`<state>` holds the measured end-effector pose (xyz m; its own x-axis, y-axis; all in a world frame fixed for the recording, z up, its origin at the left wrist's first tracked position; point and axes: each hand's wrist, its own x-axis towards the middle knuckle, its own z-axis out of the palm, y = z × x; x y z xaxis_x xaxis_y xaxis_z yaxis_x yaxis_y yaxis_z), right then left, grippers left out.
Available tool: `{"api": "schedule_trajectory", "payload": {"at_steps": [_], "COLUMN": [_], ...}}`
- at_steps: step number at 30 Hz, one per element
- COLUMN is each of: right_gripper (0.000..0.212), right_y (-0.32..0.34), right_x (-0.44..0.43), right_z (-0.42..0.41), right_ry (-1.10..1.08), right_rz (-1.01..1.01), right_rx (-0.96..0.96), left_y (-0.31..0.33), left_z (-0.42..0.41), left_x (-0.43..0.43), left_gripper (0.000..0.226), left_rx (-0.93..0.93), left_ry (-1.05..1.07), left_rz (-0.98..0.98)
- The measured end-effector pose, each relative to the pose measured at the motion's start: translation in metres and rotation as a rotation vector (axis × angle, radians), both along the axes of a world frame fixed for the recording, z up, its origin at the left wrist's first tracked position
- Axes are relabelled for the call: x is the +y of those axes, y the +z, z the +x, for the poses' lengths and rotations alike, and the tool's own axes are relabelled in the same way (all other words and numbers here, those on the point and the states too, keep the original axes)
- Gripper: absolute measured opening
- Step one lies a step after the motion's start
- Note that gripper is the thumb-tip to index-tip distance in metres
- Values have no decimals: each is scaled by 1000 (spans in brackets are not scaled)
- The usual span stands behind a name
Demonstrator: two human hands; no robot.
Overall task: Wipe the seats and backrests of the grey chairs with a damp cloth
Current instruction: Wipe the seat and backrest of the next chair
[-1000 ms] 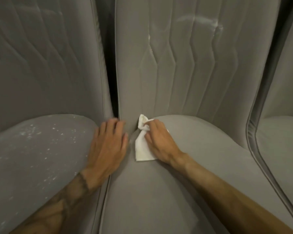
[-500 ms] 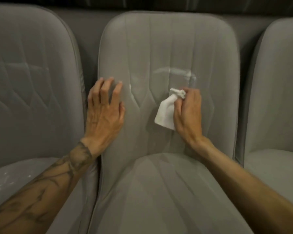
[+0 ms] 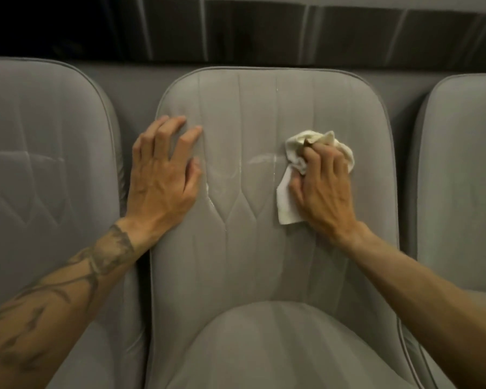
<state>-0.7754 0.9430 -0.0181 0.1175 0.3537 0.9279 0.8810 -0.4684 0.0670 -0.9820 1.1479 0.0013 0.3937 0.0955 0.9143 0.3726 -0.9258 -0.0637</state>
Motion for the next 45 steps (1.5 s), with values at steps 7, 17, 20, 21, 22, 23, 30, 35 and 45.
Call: {"api": "schedule_trajectory", "payload": {"at_steps": [7, 17, 20, 21, 22, 23, 30, 35, 45], "right_gripper": [30, 29, 27, 29, 30, 30, 28, 28, 28], "right_y": [84, 36, 35, 22, 8, -4, 62, -2, 5], "right_x": [28, 8, 22, 27, 29, 27, 13, 22, 29], "right_z": [27, 32, 21, 13, 5, 1, 32, -1, 8], "right_ry": [-190, -129, -225, -244, -235, -209, -202, -183, -158], "right_rz": [257, -31, 152, 154, 116, 58, 108, 21, 69], "right_rx": [-6, -182, -49, -11, -3, -39, -60, -56, -29], "left_y": [-1, -4, -5, -5, -5, -5, -6, -6, -7], "left_z": [0, 2, 3, 3, 3, 3, 5, 5, 5], "left_x": [4, 8, 10, 10, 11, 11, 11, 11, 10], "left_gripper": [56, 58, 57, 57, 57, 57, 58, 58, 58], "left_rx": [9, -38, -46, -49, -49, -45, -38, -42, -44], "left_ry": [-31, -52, -53, -57, -62, -65, -51, -55, -45], "left_rz": [-29, -38, -32, -30, -27, -26, -7, -8, 0]}}
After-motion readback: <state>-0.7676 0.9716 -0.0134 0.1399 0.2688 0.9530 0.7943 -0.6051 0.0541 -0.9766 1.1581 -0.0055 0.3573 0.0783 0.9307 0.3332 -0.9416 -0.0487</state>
